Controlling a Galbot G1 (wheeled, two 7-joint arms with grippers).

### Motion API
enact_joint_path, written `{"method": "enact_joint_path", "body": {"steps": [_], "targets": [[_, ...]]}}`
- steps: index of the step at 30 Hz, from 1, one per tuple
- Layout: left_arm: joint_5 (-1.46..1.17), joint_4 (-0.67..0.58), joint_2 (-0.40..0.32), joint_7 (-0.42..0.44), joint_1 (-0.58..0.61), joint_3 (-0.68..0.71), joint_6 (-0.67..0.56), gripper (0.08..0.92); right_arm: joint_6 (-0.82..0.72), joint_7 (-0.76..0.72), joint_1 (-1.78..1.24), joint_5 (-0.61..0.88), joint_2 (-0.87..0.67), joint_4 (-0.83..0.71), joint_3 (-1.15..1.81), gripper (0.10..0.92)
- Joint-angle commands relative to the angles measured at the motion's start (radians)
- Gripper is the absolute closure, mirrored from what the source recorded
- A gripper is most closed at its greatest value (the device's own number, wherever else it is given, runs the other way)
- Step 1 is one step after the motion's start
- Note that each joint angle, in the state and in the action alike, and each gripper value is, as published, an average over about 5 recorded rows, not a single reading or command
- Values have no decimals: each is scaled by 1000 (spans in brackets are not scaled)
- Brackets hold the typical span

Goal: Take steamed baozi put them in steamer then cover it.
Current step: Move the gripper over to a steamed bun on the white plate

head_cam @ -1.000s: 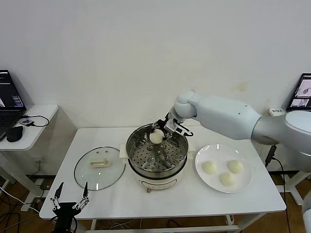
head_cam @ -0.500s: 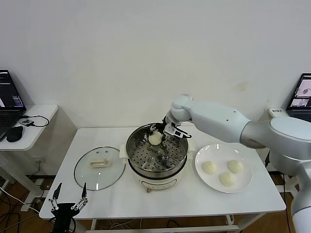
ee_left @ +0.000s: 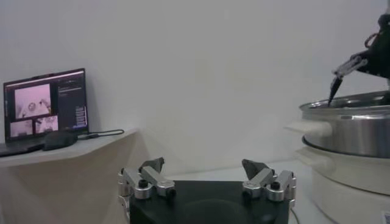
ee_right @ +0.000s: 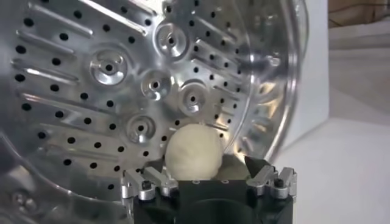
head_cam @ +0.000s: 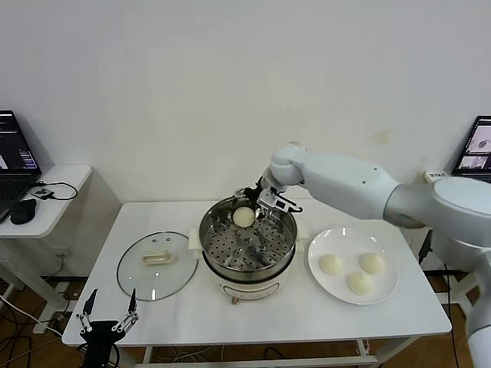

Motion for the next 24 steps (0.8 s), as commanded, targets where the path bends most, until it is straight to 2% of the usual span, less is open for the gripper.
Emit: {"method": "enact_joint_path", "body": {"steps": [1, 7, 13, 18, 24], "targets": [[-41, -5, 32, -7, 1, 9, 16, 177, -400, -101, 220, 286, -264, 320, -80, 202], [-45, -1, 55, -5, -6, 14, 16, 177, -541, -101, 319, 319, -489, 478, -149, 203], [-49, 13, 74, -5, -14, 14, 13, 177, -591, -112, 304, 314, -701, 577, -182, 203], [-50, 11, 81, -4, -15, 12, 17, 177, -575, -118, 146, 243, -796, 575, -101, 203], [-44, 24, 82, -3, -15, 8, 19, 177, -551, -104, -204, 166, -811, 516, 132, 203]]}}
